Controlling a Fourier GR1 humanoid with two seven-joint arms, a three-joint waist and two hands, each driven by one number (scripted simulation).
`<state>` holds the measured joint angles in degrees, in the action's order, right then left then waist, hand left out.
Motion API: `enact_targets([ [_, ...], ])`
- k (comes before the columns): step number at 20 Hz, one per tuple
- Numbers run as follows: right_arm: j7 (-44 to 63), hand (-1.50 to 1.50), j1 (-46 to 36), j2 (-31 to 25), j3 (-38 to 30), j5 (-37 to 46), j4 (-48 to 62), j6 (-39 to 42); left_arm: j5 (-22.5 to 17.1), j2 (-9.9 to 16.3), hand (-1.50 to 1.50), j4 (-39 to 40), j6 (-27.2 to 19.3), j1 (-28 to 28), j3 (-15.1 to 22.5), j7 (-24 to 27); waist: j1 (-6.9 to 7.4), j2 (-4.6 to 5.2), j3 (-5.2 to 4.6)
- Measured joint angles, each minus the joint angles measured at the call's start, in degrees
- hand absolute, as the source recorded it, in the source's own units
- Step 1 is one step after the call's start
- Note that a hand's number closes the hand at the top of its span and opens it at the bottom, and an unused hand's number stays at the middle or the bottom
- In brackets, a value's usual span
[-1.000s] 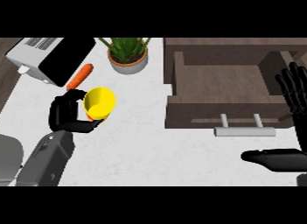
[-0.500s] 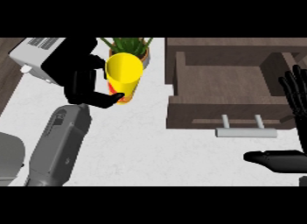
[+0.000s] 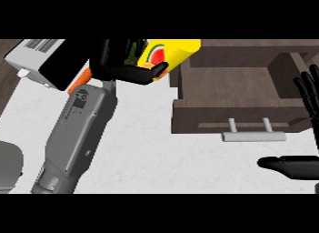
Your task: Pick up the cup, place it into the drawer and close the drawer
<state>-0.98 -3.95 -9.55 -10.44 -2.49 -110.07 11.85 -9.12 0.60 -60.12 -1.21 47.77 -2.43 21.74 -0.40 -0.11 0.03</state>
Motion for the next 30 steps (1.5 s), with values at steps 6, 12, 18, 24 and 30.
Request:
enact_targets([
  [6, -2.2, -1.50, 0.0, 0.0, -0.3, 0.3, 1.9, 0.5, -1.7, -0.5, 1.50, 6.8, -7.8, 9.6, 4.3, -2.9, -0.66, 0.21, -0.01],
  [12, -1.6, -1.50, -0.9, -0.7, -0.7, -0.8, 2.0, 1.4, -7.2, -0.6, 1.50, 15.1, -12.9, 17.1, 8.2, -5.1, -1.29, 0.36, 0.00],
  [18, -1.3, -1.50, -1.6, -0.6, -0.7, -0.7, 2.1, 1.1, -12.5, -0.6, 1.50, 22.8, -15.9, 21.5, 13.0, -4.5, -1.70, 0.46, 0.01],
  [24, -2.7, -1.50, -2.1, -0.6, -0.3, -0.3, 3.5, 1.7, -18.4, -0.6, 1.50, 28.3, -17.9, 23.6, 19.5, -2.4, -2.53, 0.65, 0.02],
  [30, -2.9, -1.50, -2.0, -0.9, -0.6, -0.7, 3.8, 2.2, -20.6, -0.6, 1.50, 32.7, -20.2, 24.8, 26.2, -3.5, -3.29, 0.79, 0.03],
])
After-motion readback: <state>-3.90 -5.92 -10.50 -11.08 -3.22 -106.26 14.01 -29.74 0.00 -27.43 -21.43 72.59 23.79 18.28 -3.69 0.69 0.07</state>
